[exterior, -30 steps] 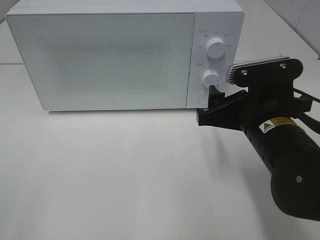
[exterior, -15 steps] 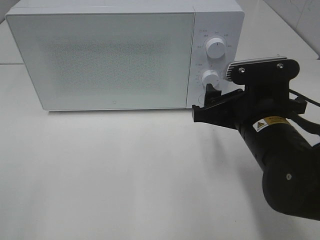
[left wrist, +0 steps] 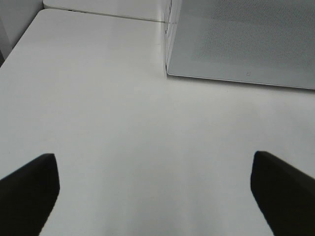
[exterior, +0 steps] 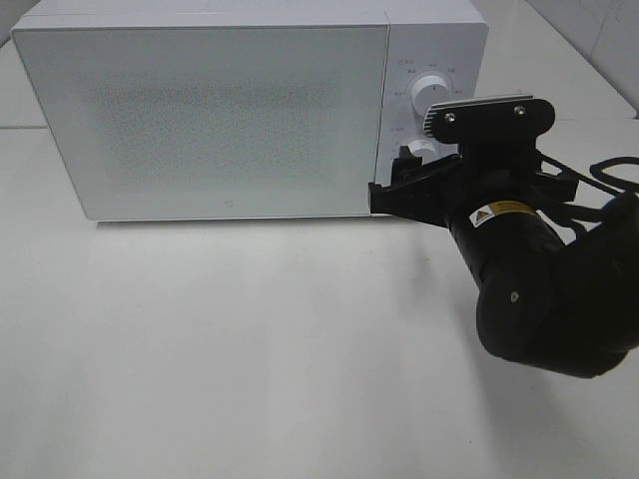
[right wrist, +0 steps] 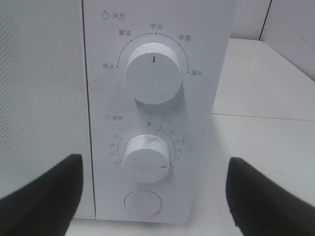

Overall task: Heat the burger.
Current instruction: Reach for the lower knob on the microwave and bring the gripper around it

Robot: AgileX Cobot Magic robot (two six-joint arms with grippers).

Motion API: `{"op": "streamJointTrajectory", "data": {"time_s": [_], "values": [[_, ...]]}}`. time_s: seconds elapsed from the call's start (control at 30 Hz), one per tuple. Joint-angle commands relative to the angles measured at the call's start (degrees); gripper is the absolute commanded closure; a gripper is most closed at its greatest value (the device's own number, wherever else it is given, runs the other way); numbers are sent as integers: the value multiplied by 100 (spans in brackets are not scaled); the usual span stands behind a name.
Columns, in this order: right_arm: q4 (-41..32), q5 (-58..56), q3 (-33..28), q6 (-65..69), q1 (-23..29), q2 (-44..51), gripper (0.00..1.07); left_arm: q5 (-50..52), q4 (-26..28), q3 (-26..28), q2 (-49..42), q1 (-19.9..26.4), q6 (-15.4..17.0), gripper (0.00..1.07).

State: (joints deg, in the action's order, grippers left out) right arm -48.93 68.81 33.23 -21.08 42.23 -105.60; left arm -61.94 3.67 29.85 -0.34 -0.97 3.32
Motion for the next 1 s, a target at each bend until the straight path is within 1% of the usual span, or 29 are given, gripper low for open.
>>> {"op": "streamJointTrajectory", "data": {"time_s": [0.03, 0.17, 0.63, 0.8, 1.0], "values": [[103, -86, 160, 63, -143, -97, 31, 69, 52, -17, -97, 6, -17, 9], [372, -298, 424, 183, -355, -372, 31, 69, 52, -17, -97, 6, -17, 9], [550, -527, 1140, 286, -808, -934, 31, 69, 52, -17, -97, 6, -17, 9], [699, -539, 1369, 286, -894, -1157, 31, 69, 52, -17, -97, 6, -17, 9], [670, -504, 1473, 286, -894, -1283, 31, 69, 52, -17, -97, 6, -17, 9]]}}
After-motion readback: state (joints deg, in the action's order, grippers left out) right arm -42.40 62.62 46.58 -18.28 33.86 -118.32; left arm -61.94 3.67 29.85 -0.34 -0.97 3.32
